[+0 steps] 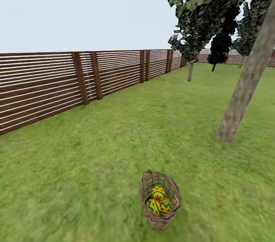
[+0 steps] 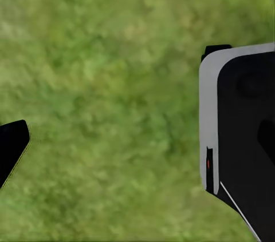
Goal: Take the three Easter eggs out of the wicker basket on the lawn in the garden, then place them on the lawn next to a single tree (choose any tree) so that all three eggs are next to the same tree and none are left in the basket.
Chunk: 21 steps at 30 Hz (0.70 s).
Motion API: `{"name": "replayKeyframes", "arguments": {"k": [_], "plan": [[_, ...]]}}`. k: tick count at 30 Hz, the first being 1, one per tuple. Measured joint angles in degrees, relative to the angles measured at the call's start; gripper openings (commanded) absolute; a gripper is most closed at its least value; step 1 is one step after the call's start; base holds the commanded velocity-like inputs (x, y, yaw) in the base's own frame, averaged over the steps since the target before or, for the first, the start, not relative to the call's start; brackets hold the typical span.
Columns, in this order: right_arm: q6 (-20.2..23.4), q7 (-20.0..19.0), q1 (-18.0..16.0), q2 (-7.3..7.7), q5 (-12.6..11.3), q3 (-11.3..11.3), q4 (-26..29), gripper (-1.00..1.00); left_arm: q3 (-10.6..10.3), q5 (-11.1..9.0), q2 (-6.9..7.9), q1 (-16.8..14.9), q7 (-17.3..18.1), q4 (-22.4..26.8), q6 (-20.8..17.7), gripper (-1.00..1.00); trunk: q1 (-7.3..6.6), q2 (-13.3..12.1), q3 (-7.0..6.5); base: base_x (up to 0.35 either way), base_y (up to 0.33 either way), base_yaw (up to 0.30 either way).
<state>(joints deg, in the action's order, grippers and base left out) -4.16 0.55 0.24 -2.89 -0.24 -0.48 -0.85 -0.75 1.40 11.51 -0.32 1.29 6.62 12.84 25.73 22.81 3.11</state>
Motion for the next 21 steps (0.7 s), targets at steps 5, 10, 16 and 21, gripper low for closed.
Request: {"name": "replayKeyframes", "arguments": {"k": [5, 10, 16, 21], "plan": [[-0.01, -0.02, 0.01, 0.0, 0.0, 0.0, 0.1, 1.0, 0.0, 0.02, 0.04, 0.0, 0.0, 0.0, 0.0, 1.0, -0.01, 0.0, 0.0, 0.217, 0.226, 0.0], [0.0, 0.0, 0.03, 0.0, 0.0, 0.0, 0.02, 1.0, 0.0, 0.03, 0.07, 0.0, 0.0, 0.0, 0.0, 1.0, -0.01, 0.0, 0.0, 0.245, 0.23, 0.0], [-0.01, -0.03, 0.02, 0.0, 0.0, 0.0, 0.03, 1.0, 0.0, 0.03, 0.07, 0.0, 0.0, 0.01, -0.01, 1.0, -0.01, 0.0, 0.0, 0.253, 0.231, -0.027], [-0.01, -0.01, 0.01, 0.03, 0.0, -0.01, 0.05, 1.0, 0.0, 0.03, 0.07, 0.0, 0.0, 0.01, -0.01, 1.0, -0.01, 0.0, 0.0, 0.255, 0.231, -0.201]]}}
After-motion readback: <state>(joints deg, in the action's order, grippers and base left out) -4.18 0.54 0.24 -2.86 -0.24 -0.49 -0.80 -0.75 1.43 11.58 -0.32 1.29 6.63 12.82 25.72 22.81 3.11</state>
